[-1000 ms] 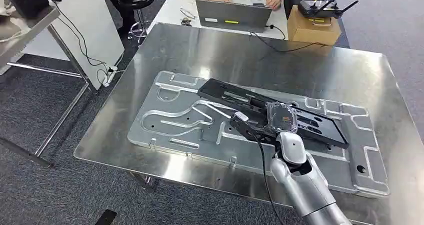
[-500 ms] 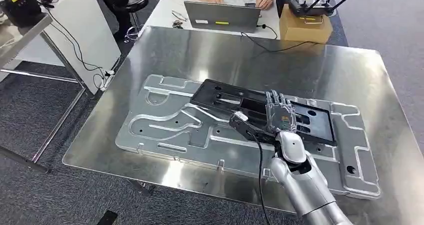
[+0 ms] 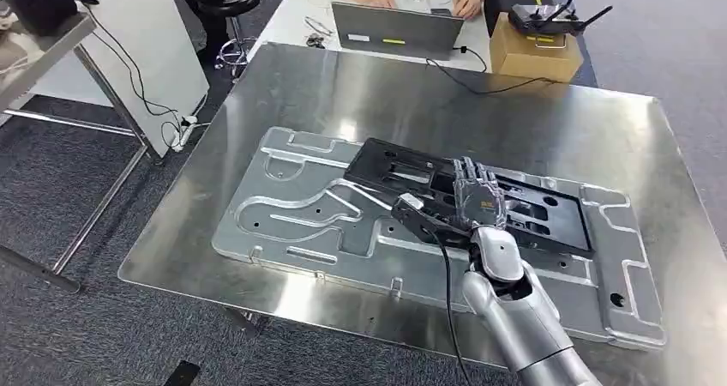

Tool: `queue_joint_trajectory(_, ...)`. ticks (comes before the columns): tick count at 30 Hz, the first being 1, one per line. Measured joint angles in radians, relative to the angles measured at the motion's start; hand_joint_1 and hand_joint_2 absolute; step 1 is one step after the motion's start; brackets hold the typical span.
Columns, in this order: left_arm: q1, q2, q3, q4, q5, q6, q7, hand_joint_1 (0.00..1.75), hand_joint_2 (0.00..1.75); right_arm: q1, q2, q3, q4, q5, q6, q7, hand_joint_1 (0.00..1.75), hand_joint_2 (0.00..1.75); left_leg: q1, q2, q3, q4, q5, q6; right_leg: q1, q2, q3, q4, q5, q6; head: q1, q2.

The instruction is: Take the parts from the cabinet and place them on the table.

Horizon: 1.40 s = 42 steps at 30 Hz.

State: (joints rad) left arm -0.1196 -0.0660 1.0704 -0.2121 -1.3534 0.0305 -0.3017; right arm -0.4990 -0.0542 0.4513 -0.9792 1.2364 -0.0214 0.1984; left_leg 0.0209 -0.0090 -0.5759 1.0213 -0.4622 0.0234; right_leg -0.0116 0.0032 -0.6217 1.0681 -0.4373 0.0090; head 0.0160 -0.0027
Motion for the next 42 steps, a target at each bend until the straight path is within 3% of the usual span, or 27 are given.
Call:
queue_joint_trajectory(4, 0.005, 0.0, 0.002, 0.0, 0.012, -0.004, 0.002, 0.0, 0.0, -0.003, 0.0, 0.0, 0.001, -0.004, 0.001, -0.006, 0.0, 0.0, -0.002, 0.002, -0.004, -0.003, -0.002, -0.019, 0.014, 0.003, 0.01, -0.029, -0.019, -0.012, 0.0, 0.0)
queue_joint_trajectory(6, 0.007, 0.002, 0.003, 0.0, 0.02, -0.006, 0.001, 0.0, 0.0, -0.004, 0.0, 0.0, 0.0, -0.006, 0.0, -0.01, 0.0, 0.0, 0.0, 0.003, -0.003, 0.004, -0.013, -0.032, 0.001, -0.001, 0.021, -0.049, -0.01, -0.026, 0.0, 0.0)
queue_joint_trajectory(8, 0.008, 0.007, 0.003, 0.0, 0.026, -0.019, -0.006, 0.0, 0.0, -0.007, 0.002, 0.0, 0.001, -0.006, 0.0, -0.014, 0.0, 0.0, -0.001, 0.003, -0.035, 0.089, -0.076, -0.035, 0.002, -0.004, 0.025, -0.051, -0.004, -0.036, -0.001, 0.0)
queue_joint_trajectory(10, 0.012, 0.013, 0.004, 0.0, 0.028, -0.033, -0.018, 0.0, 0.0, -0.005, 0.002, 0.0, 0.001, -0.008, -0.002, -0.018, 0.0, 0.0, 0.0, 0.004, -0.109, 0.255, -0.156, -0.041, 0.004, -0.005, 0.02, -0.047, -0.004, -0.036, 0.0, 0.0)
queue_joint_trajectory(11, 0.016, 0.014, 0.004, 0.0, 0.028, -0.035, -0.022, 0.0, 0.0, -0.004, 0.002, 0.0, 0.001, -0.01, -0.003, -0.019, 0.0, 0.0, 0.0, 0.004, -0.132, 0.306, -0.167, -0.043, 0.004, -0.005, 0.016, -0.044, -0.004, -0.036, -0.001, 0.0)
queue_joint_trajectory(13, 0.021, 0.015, 0.004, 0.0, 0.028, -0.037, -0.025, 0.0, 0.0, -0.002, 0.002, 0.0, 0.0, -0.01, -0.005, -0.02, 0.0, 0.0, 0.0, 0.004, -0.102, 0.248, -0.114, -0.042, 0.004, -0.005, 0.012, -0.038, -0.005, -0.036, -0.001, 0.0)
queue_joint_trajectory(15, 0.021, 0.018, 0.004, 0.0, 0.028, -0.037, -0.027, 0.0, 0.0, -0.002, 0.002, 0.0, -0.007, -0.01, -0.006, -0.021, 0.0, 0.0, 0.001, 0.005, -0.01, 0.07, -0.028, -0.039, 0.003, -0.004, 0.01, -0.03, -0.006, -0.034, 0.0, 0.0)
queue_joint_trajectory(16, 0.02, 0.018, 0.004, 0.0, 0.028, -0.037, -0.027, 0.0, 0.0, -0.002, 0.003, 0.0, -0.011, -0.009, -0.007, -0.021, 0.0, 0.0, 0.001, 0.004, 0.014, 0.015, -0.033, -0.036, 0.003, -0.004, 0.006, -0.025, -0.007, -0.03, 0.0, 0.0)
queue_joint_trajectory(17, 0.02, 0.018, 0.004, 0.0, 0.028, -0.037, -0.027, 0.0, 0.0, -0.002, 0.003, 0.0, -0.017, -0.008, -0.011, -0.022, 0.0, 0.0, -0.006, 0.002, 0.014, 0.011, -0.022, -0.031, 0.012, -0.003, -0.001, -0.015, -0.006, -0.022, 0.0, 0.0)
queue_joint_trajectory(21, 0.024, 0.017, 0.004, 0.0, 0.027, -0.037, -0.028, 0.0, 0.0, 0.001, 0.003, 0.001, -0.025, -0.003, -0.015, -0.024, 0.0, 0.0, -0.003, 0.004, -0.002, 0.008, 0.0, -0.004, 0.008, 0.0, -0.01, -0.02, 0.008, 0.003, 0.0, 0.0)
queue_joint_trajectory(22, 0.023, 0.017, 0.004, 0.0, 0.026, -0.037, -0.028, 0.0, 0.0, 0.001, 0.003, 0.001, -0.025, -0.002, -0.015, -0.024, 0.0, 0.0, -0.002, 0.006, -0.007, 0.008, 0.008, 0.003, 0.005, 0.0, -0.017, -0.007, -0.018, 0.008, 0.0, 0.0)
queue_joint_trajectory(23, 0.022, 0.017, 0.004, 0.0, 0.026, -0.037, -0.028, 0.0, 0.0, 0.001, 0.003, 0.001, -0.025, -0.002, -0.016, -0.024, 0.0, 0.0, -0.001, 0.007, -0.019, 0.007, 0.015, 0.011, 0.005, -0.001, -0.033, 0.046, -0.077, 0.013, 0.001, 0.0)
queue_joint_trajectory(25, 0.023, 0.017, 0.004, 0.0, 0.026, -0.037, -0.028, 0.0, 0.0, 0.004, 0.003, 0.001, -0.029, 0.0, -0.016, -0.024, 0.0, 0.0, -0.004, 0.009, -0.038, 0.008, 0.029, 0.014, 0.002, -0.002, -0.077, 0.191, -0.174, 0.02, 0.001, 0.0)
queue_joint_trajectory(26, 0.023, 0.017, 0.004, 0.0, 0.026, -0.037, -0.028, 0.0, 0.0, 0.008, 0.003, 0.001, -0.032, 0.0, -0.016, -0.024, 0.0, 0.0, -0.005, 0.01, -0.05, 0.008, 0.037, 0.014, 0.002, -0.002, -0.091, 0.256, -0.203, 0.021, 0.001, 0.0)
queue_joint_trajectory(27, 0.023, 0.017, 0.004, 0.0, 0.026, -0.037, -0.027, 0.0, 0.0, 0.011, 0.003, 0.001, -0.032, 0.0, -0.016, -0.024, 0.0, 0.0, -0.006, 0.01, -0.061, 0.009, 0.045, 0.013, 0.001, -0.002, -0.084, 0.273, -0.199, 0.02, 0.001, 0.0)
queue_joint_trajectory(28, 0.023, 0.017, 0.004, 0.0, 0.026, -0.037, -0.027, 0.0, 0.0, 0.013, 0.003, 0.002, -0.033, 0.0, -0.016, -0.024, 0.0, 0.0, -0.007, 0.009, -0.071, 0.009, 0.053, 0.013, 0.001, -0.002, -0.055, 0.244, -0.173, 0.018, 0.001, 0.0)
queue_joint_trajectory(30, 0.023, 0.016, 0.004, 0.0, 0.026, -0.037, -0.027, 0.0, 0.0, 0.012, 0.003, 0.006, -0.039, 0.001, -0.016, -0.024, 0.0, 0.0, -0.01, 0.007, -0.087, 0.009, 0.069, 0.009, 0.006, -0.002, 0.053, 0.09, -0.104, 0.003, 0.001, 0.0)
queue_joint_trajectory(31, 0.023, 0.016, 0.004, 0.0, 0.026, -0.037, -0.027, 0.0, 0.0, 0.01, 0.003, 0.006, -0.045, 0.003, -0.017, -0.024, 0.0, 0.0, -0.009, 0.008, -0.091, 0.009, 0.077, 0.007, 0.012, -0.001, 0.12, -0.009, -0.098, -0.012, 0.001, 0.0)
queue_joint_trajectory(32, 0.024, 0.014, 0.004, 0.0, 0.027, -0.037, -0.026, 0.0, 0.0, 0.009, 0.003, 0.006, -0.05, 0.003, -0.017, -0.024, 0.0, 0.0, -0.013, 0.007, -0.096, 0.009, 0.084, 0.001, 0.017, -0.004, 0.145, -0.062, -0.122, -0.018, 0.0, 0.0)
queue_joint_trajectory(33, 0.025, 0.014, 0.005, 0.0, 0.027, -0.037, -0.026, 0.0, 0.0, 0.01, 0.003, 0.007, -0.053, 0.004, -0.018, -0.024, 0.0, 0.0, -0.009, 0.008, -0.092, 0.002, 0.092, -0.007, 0.019, -0.004, 0.137, -0.054, -0.101, -0.013, 0.0, 0.0)
queue_joint_trajectory(36, 0.028, 0.016, 0.005, 0.0, 0.027, -0.037, -0.025, 0.0, 0.0, 0.012, 0.003, 0.007, -0.055, 0.006, -0.018, -0.024, 0.0, 0.0, -0.013, 0.006, -0.094, -0.014, 0.124, -0.029, 0.02, -0.005, 0.124, -0.071, -0.075, -0.029, 0.0, 0.0)
queue_joint_trajectory(37, 0.028, 0.019, 0.006, 0.0, 0.027, -0.037, -0.024, 0.0, 0.0, 0.011, 0.004, 0.008, -0.056, 0.006, -0.019, -0.024, 0.0, 0.0, -0.005, 0.006, -0.102, -0.007, 0.102, -0.029, 0.009, -0.014, 0.115, -0.081, -0.057, -0.034, 0.0, 0.0)
queue_joint_trajectory(38, 0.029, 0.016, 0.006, 0.0, 0.027, -0.037, -0.024, 0.0, 0.0, 0.011, 0.008, 0.01, -0.056, 0.006, -0.019, -0.024, 0.0, 0.0, -0.009, 0.006, -0.118, 0.022, 0.046, -0.031, 0.009, -0.009, 0.102, -0.086, -0.042, -0.045, -0.001, 0.0)
queue_joint_trajectory(39, 0.028, 0.016, 0.006, 0.0, 0.028, -0.037, -0.023, 0.0, 0.0, 0.012, 0.009, 0.011, -0.058, 0.008, -0.021, -0.024, 0.0, 0.0, -0.003, 0.006, -0.138, 0.095, -0.033, -0.036, 0.008, -0.011, 0.083, -0.086, -0.027, -0.049, -0.001, 0.0)
queue_joint_trajectory(40, 0.028, 0.016, 0.006, 0.0, 0.028, -0.037, -0.023, 0.0, 0.0, 0.014, 0.009, 0.012, -0.058, 0.008, -0.023, -0.023, 0.0, 0.0, -0.002, 0.007, -0.151, 0.164, -0.083, -0.039, 0.008, -0.011, 0.069, -0.085, -0.017, -0.048, -0.001, 0.0)
queue_joint_trajectory(41, 0.027, 0.018, 0.006, 0.0, 0.028, -0.037, -0.023, 0.0, 0.0, 0.017, 0.009, 0.013, -0.058, 0.009, -0.026, -0.023, 0.0, 0.0, -0.002, 0.007, -0.161, 0.227, -0.113, -0.043, 0.009, -0.013, 0.056, -0.083, -0.008, -0.047, -0.001, 0.0)
queue_joint_trajectory(42, 0.028, 0.018, 0.006, 0.0, 0.028, -0.037, -0.023, 0.0, 0.0, 0.022, 0.009, 0.014, -0.058, 0.012, -0.032, -0.023, 0.0, 0.0, -0.002, 0.006, -0.162, 0.294, -0.11, -0.048, 0.009, -0.014, 0.034, -0.078, 0.006, -0.046, -0.001, 0.0)
